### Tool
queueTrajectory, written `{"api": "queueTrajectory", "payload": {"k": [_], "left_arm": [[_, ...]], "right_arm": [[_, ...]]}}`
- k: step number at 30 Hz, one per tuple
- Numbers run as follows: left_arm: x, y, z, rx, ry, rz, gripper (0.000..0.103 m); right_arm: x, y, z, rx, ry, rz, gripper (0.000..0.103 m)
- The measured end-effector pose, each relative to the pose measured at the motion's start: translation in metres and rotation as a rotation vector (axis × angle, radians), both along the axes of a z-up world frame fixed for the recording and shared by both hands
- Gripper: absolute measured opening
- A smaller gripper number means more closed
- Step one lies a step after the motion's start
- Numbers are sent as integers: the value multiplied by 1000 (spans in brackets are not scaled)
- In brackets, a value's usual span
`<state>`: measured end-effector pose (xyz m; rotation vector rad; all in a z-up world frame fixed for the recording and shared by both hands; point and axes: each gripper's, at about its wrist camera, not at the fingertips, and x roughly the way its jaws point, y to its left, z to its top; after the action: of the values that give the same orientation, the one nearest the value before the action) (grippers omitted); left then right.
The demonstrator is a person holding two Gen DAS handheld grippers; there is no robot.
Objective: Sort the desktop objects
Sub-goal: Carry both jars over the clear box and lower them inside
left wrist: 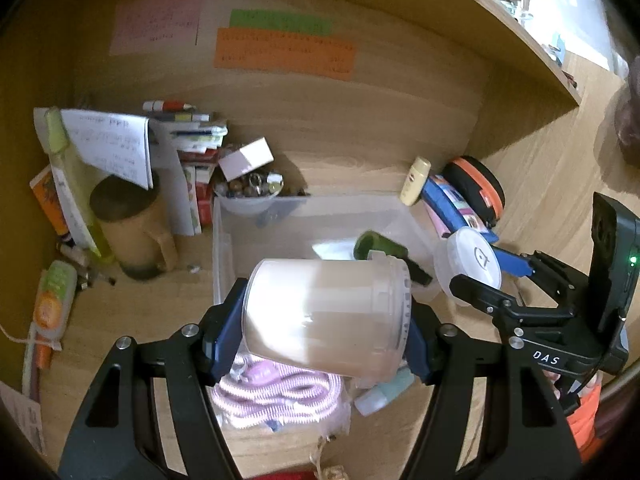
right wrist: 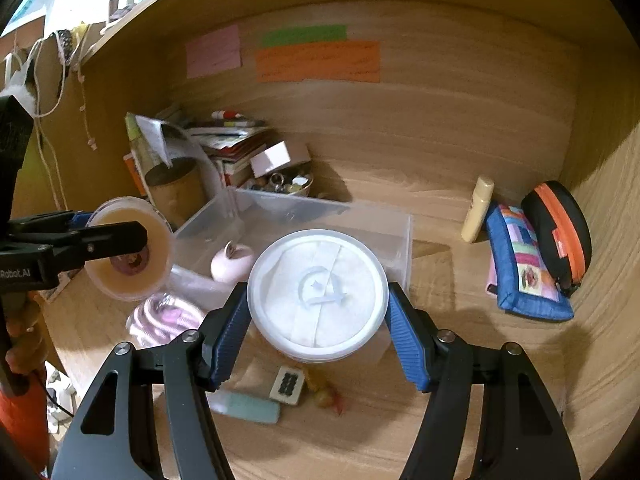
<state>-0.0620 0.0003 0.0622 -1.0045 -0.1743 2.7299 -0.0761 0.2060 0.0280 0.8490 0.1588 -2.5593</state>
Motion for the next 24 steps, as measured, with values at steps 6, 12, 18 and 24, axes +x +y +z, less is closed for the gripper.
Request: {"api": "queueTrajectory", "payload": {"k": [6, 12, 18, 24], "left_arm": [[-25, -1, 5, -16, -6, 16, 67], [-50, 0, 0, -23, -31, 40, 67], [-77, 2, -11, -16, -70, 40, 67], [-101, 9, -27, -42, -108, 39, 67]], "right_arm": [[-23, -3, 3, -10, 6, -12, 63], [-50, -14, -3, 13, -20, -16, 63], [-73, -24, -13, 47, -50, -25, 62], [-92, -31, -21, 53, -72, -33, 63]]}}
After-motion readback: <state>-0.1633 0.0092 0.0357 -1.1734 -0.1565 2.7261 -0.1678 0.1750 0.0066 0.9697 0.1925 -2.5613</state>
